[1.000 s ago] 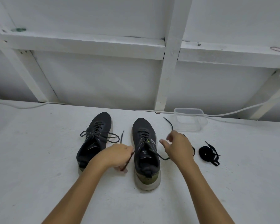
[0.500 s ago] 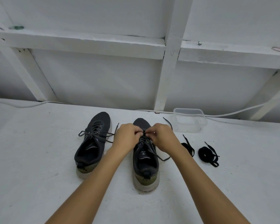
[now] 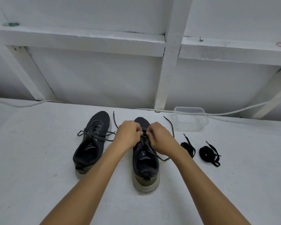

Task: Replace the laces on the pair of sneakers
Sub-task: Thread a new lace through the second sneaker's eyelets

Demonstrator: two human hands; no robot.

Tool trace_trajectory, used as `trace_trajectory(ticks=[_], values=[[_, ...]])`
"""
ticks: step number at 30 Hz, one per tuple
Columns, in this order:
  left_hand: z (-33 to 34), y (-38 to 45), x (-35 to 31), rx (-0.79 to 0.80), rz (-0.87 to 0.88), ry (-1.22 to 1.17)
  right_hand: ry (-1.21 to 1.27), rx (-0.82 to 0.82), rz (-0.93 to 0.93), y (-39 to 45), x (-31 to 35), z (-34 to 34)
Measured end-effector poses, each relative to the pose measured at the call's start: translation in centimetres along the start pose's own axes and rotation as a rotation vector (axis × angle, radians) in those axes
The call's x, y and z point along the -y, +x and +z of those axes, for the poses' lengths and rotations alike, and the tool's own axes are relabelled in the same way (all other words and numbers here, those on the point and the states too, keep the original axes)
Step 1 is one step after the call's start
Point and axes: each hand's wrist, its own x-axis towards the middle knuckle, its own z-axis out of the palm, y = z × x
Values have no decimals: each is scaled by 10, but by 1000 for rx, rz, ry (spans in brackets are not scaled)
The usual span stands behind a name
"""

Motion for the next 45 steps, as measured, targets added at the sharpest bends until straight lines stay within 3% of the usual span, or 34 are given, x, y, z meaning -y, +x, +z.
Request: trace_trajectory(ticks=[9, 14, 22, 30, 34, 39, 42, 45], values=[[11, -17, 9, -115, 37, -160, 115, -58, 60, -8, -5, -3], [0, -17, 13, -36, 69, -165, 164, -11, 14, -11, -4, -14], [5, -12, 8, -18, 73, 1, -67, 10, -33, -6, 2, -12], [23, -27, 16, -116, -63, -286, 149, -96, 93, -19, -5, -3], [10, -27, 19, -111, -12, -288, 231, -136, 86, -21, -4, -10], [-10, -22, 16, 83, 8, -279, 172, 34, 46, -18, 1, -24], [-9, -20, 12, 96, -23, -242, 113, 96, 77, -16, 4, -22], [-5, -23, 14, 76, -48, -230, 148, 59, 103, -19, 4, -18]])
